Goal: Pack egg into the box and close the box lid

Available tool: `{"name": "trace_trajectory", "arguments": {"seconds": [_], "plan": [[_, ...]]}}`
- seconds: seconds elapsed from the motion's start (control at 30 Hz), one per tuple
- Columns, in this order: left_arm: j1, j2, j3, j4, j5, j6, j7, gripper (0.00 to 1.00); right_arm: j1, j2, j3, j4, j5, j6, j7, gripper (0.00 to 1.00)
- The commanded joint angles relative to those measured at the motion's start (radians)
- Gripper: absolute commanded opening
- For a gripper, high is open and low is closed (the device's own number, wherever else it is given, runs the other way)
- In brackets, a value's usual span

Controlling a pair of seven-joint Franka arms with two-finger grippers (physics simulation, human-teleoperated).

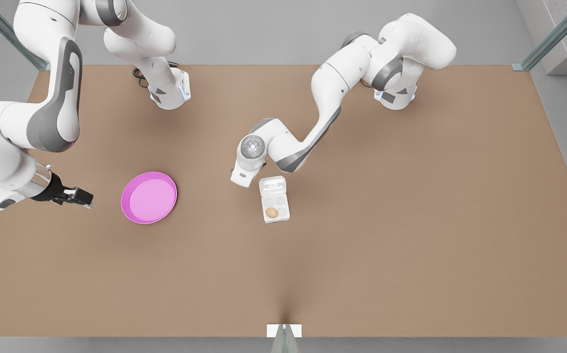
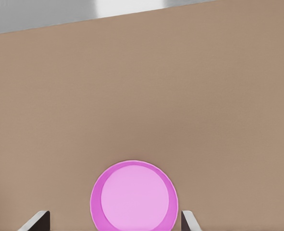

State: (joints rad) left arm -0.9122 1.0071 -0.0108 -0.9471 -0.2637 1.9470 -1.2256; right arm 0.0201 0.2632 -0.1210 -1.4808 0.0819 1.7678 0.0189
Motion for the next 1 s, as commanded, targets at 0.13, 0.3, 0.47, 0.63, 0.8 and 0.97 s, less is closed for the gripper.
{"name": "trace_trajectory", "arguments": {"seconds": [0.13,0.3,0.47,0.63,0.8,0.97], "plan": [[-0.004,0.010,0.005,0.011,0.006,0.012,-0.184,0.21,0.000,-0.001,0.000,0.001,-0.001,0.009,0.058,1.00],[-0.002,-0.048,0.028,-0.078,0.012,0.010,-0.121,0.21,0.000,-0.001,0.000,0.001,-0.001,0.009,0.058,1.00],[0.001,-0.085,0.028,-0.145,0.049,-0.003,-0.086,0.21,0.001,0.007,0.000,0.001,0.001,0.009,0.059,1.00],[0.007,-0.084,0.028,-0.151,0.049,0.000,-0.066,0.21,0.001,0.014,0.000,0.014,-0.001,0.009,0.058,1.00],[0.026,-0.074,0.028,-0.139,0.047,0.000,-0.058,0.21,0.001,0.014,0.000,0.014,-0.001,0.009,0.059,1.00],[0.030,-0.076,0.028,-0.108,0.047,-0.002,-0.066,0.21,0.004,0.022,0.000,0.014,-0.001,0.010,0.059,1.00]]}}
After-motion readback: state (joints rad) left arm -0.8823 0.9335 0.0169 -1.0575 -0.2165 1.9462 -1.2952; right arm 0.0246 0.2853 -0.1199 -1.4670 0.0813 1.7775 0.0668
